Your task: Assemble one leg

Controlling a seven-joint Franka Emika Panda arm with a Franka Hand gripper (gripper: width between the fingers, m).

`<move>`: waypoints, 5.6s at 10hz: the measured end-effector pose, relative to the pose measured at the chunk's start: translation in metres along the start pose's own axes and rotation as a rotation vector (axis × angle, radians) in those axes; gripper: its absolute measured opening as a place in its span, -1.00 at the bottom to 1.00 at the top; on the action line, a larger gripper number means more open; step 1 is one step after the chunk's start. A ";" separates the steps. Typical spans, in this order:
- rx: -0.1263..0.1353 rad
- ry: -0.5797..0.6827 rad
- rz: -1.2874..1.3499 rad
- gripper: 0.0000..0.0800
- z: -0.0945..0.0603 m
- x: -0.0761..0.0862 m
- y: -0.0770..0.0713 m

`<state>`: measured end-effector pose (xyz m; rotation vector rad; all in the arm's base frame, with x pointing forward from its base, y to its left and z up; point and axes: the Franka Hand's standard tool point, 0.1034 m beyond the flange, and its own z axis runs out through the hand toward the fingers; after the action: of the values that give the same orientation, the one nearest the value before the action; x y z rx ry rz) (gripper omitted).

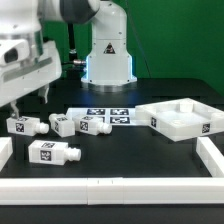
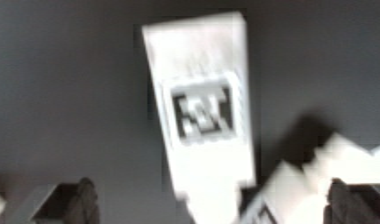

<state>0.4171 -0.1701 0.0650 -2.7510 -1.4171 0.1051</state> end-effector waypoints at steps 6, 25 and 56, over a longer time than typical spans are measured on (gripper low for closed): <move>-0.056 0.030 0.239 0.62 -0.040 0.120 -0.048; 0.002 0.033 0.445 -0.08 0.059 0.205 -0.144; 0.106 -0.147 0.941 -0.86 0.001 0.186 0.015</move>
Offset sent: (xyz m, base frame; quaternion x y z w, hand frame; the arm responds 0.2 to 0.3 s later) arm 0.0419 0.1000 0.0288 -0.0438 0.0007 0.1747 0.9836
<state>0.5374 -0.0272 0.0553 -3.0814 -0.0115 0.3928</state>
